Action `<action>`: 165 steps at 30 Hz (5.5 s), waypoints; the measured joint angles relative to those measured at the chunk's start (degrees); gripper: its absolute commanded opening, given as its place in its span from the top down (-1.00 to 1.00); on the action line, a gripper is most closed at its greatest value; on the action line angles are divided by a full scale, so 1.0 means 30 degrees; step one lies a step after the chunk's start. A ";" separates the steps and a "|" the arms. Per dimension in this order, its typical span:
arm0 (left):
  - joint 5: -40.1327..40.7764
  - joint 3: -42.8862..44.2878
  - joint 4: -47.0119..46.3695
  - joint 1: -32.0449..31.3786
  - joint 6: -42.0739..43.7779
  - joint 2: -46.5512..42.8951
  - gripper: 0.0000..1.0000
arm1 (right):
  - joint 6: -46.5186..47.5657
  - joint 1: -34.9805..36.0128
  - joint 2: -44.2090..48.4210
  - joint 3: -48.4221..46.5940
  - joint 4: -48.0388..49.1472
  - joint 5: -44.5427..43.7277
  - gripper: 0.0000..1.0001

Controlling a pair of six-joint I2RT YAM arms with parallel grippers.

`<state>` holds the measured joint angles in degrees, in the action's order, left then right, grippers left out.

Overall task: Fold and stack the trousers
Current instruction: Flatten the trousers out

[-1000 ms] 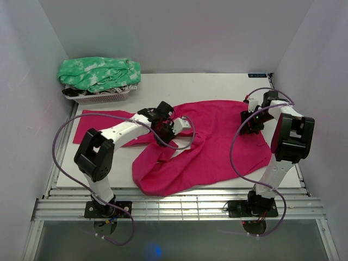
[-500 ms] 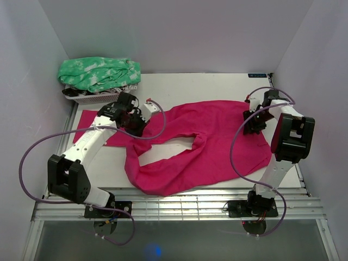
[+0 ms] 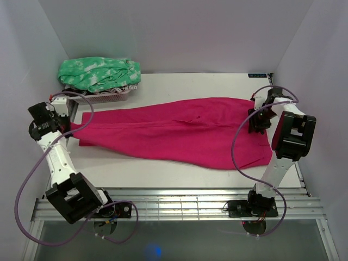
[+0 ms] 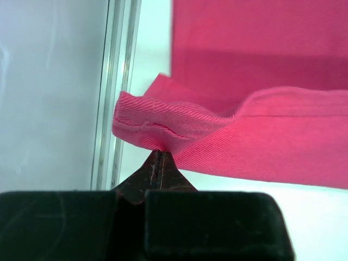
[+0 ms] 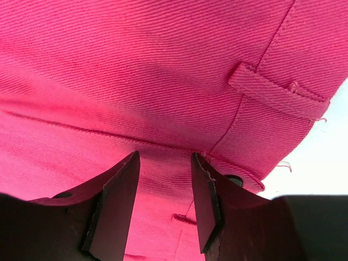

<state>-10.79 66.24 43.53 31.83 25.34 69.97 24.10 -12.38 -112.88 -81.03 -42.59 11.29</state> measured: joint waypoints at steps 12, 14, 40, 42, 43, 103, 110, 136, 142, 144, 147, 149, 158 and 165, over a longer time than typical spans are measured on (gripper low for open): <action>-0.0444 -0.1800 0.2025 0.3344 0.0488 0.0612 1.00 | -0.0517 -0.0678 -0.0007 -0.0080 0.0270 -0.0444 0.01; -0.0736 -0.1749 0.2681 0.3293 0.0699 0.0146 1.00 | -0.0503 -0.0729 0.0000 -0.0080 0.0262 -0.0452 0.00; -0.4495 0.2259 0.1712 0.3606 0.4976 1.0433 -0.32 | 0.0189 -0.0758 0.0000 -0.0816 -0.1144 0.0729 -0.01; -0.4896 0.2827 0.1778 0.3606 0.4998 1.1511 -0.31 | 0.0189 -0.0758 0.0000 -0.0852 -0.1326 0.0714 -0.02; -0.5093 0.2943 0.1778 0.3606 0.4998 1.1883 -0.30 | 0.0189 -0.0758 0.0000 -0.0874 -0.1348 0.0714 -0.01; -0.3555 0.4743 -0.3373 0.1588 -0.2710 1.2524 0.26 | 0.0714 -0.0707 -0.1166 -0.4218 -0.1698 0.0758 0.55; -0.3898 0.5195 -0.2674 0.1632 -0.1486 1.1897 -0.50 | 0.1020 -0.0707 -0.0976 -0.5829 -0.1989 0.0670 -0.30; -0.5253 -0.4597 0.6754 0.5479 2.6782 0.4401 0.03 | 2.1478 -0.4954 1.3216 1.0331 -0.6171 0.1472 -0.05; -0.5472 -0.3745 0.6841 0.5479 2.7693 0.5668 -0.01 | 2.5726 -0.4852 1.4994 1.2947 -0.5552 0.1428 0.01; -0.5792 -0.3286 0.7053 0.5479 2.7715 0.5676 -0.07 | 2.6891 -0.4852 1.5803 1.3653 -0.5370 0.1246 0.01; -0.6375 -0.2681 0.7410 0.5479 2.7409 0.5683 -0.17 | 2.8195 -0.4845 1.6983 1.5096 -0.4328 0.0729 0.01; -0.6659 -0.2375 0.7686 0.5479 2.7044 0.5748 -0.18 | 2.8654 -0.4845 1.7223 1.5905 -0.3555 0.0240 0.01; -0.7949 -0.1625 0.8990 0.5712 2.5682 0.5967 -0.22 | 2.9536 -0.4867 1.6502 1.6699 -0.0182 -0.0299 0.02; -0.8000 -0.1501 0.9602 0.5712 2.5281 0.5952 -0.22 | 2.9660 -0.5122 1.7609 1.5934 -0.0291 -0.0007 0.03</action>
<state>-34.79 61.73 72.34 48.97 101.19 87.83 113.08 -27.75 -60.05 -33.23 -43.46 11.27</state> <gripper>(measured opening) 0.611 0.489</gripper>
